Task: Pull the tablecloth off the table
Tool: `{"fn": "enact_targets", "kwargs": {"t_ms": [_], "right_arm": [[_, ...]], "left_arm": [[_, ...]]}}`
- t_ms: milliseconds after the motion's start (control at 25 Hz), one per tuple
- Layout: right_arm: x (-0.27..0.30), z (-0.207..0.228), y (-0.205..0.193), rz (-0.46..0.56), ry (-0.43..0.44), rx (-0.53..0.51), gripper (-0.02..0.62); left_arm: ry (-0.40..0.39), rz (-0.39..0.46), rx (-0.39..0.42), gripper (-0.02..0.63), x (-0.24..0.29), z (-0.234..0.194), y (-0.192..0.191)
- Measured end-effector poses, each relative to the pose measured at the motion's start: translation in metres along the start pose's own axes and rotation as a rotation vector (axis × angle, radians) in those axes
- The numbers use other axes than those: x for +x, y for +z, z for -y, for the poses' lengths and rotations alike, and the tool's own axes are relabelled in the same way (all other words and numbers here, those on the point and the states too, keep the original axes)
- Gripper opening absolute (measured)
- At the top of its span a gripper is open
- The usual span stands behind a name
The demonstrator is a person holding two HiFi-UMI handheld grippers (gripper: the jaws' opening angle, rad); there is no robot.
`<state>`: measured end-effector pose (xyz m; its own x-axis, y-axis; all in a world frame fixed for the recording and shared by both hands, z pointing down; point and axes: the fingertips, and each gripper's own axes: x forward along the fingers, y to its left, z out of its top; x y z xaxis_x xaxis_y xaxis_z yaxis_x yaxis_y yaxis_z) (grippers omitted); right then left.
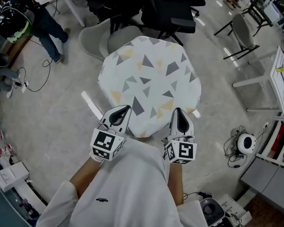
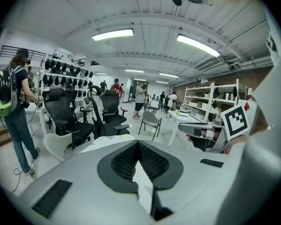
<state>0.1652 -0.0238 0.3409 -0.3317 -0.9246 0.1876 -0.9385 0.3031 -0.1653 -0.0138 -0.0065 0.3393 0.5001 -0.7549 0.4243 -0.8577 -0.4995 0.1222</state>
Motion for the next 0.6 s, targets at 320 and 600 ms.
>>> {"fn": "enact_targets", "kwargs": {"t_ms": [320,600], "right_arm": [[0.032,0.000,-0.006,-0.050,-0.091,-0.018,0.011],[0.068,0.025,-0.013,-0.081,-0.106,-0.032,0.046]], "left_arm": [[-0.079,-0.002,-0.022,0.006,0.018,-0.038,0.008],[-0.104,-0.020,-0.029,0.006,0.047,-0.050,0.010]]}}
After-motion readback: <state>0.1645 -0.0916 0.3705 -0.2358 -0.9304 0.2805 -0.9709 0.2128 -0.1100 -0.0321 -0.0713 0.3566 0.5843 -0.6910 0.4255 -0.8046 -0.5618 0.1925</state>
